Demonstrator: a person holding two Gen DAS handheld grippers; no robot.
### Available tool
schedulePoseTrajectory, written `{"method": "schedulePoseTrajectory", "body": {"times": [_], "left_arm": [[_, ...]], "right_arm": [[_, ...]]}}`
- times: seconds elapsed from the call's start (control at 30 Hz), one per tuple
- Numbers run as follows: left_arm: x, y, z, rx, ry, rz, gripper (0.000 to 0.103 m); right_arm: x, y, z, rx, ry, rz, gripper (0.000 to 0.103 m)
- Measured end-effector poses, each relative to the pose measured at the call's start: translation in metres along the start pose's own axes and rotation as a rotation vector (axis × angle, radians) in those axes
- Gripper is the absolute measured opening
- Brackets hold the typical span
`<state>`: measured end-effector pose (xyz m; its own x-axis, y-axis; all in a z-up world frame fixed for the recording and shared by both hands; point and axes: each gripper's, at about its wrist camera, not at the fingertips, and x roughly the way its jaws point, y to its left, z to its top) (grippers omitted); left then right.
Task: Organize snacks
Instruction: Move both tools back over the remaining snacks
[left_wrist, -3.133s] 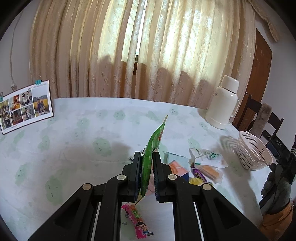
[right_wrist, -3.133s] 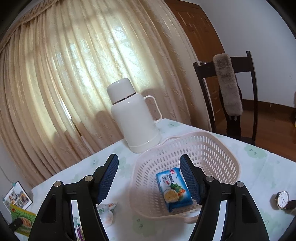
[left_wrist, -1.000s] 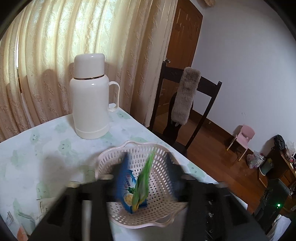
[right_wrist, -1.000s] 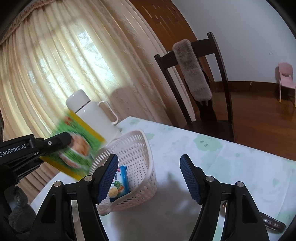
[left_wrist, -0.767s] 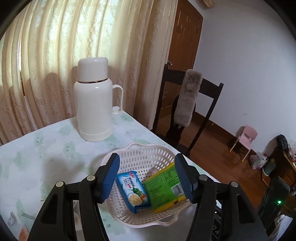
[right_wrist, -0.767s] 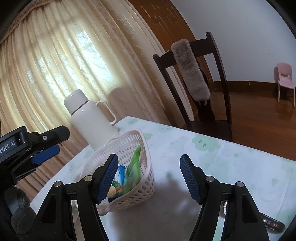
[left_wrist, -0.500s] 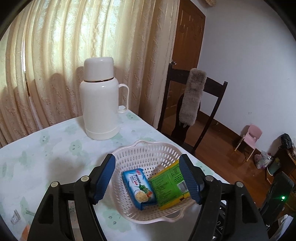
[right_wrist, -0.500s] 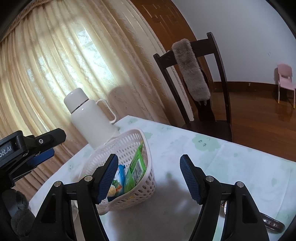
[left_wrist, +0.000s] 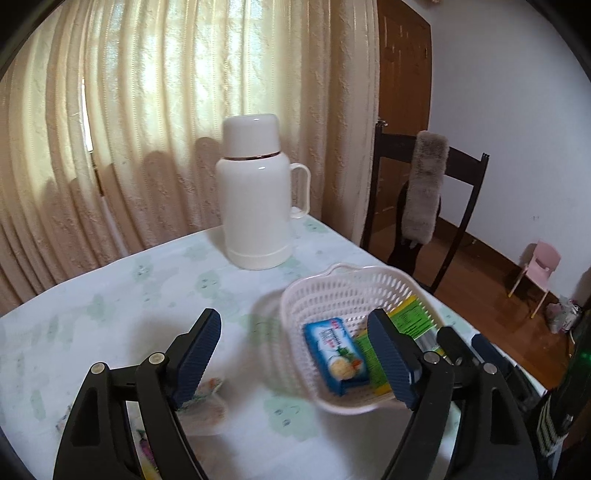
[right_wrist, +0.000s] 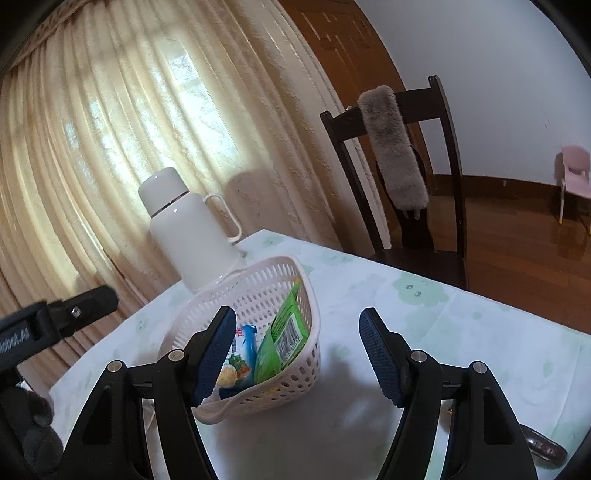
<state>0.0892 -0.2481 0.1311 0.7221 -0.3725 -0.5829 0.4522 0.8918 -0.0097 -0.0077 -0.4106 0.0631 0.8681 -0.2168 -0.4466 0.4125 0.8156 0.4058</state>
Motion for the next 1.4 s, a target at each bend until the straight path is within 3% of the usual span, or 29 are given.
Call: {"method": "schedulePoseTrajectory", "body": {"times": [0.6,0.77,1.03,1.4], "left_arm": [[-0.052,0.073,-0.040,-0.077,0.000,0.166,0.082],[-0.073,0.096,-0.052,-0.092,-0.011,0.233,0.091],[-0.097,0.122,-0.078,-0.087,-0.017,0.302,0.094],[-0.105,0.152,-0.102,-0.133,0.020,0.338,0.095]], "right_arm": [[-0.006,0.016,-0.005,-0.101,-0.073,-0.028,0.070],[-0.013,0.028,-0.010,-0.165,-0.125,-0.052,0.070],[-0.032,0.054,-0.016,-0.237,-0.169,-0.075,0.070],[-0.070,0.128,-0.048,-0.355,-0.147,0.138,0.076]]}}
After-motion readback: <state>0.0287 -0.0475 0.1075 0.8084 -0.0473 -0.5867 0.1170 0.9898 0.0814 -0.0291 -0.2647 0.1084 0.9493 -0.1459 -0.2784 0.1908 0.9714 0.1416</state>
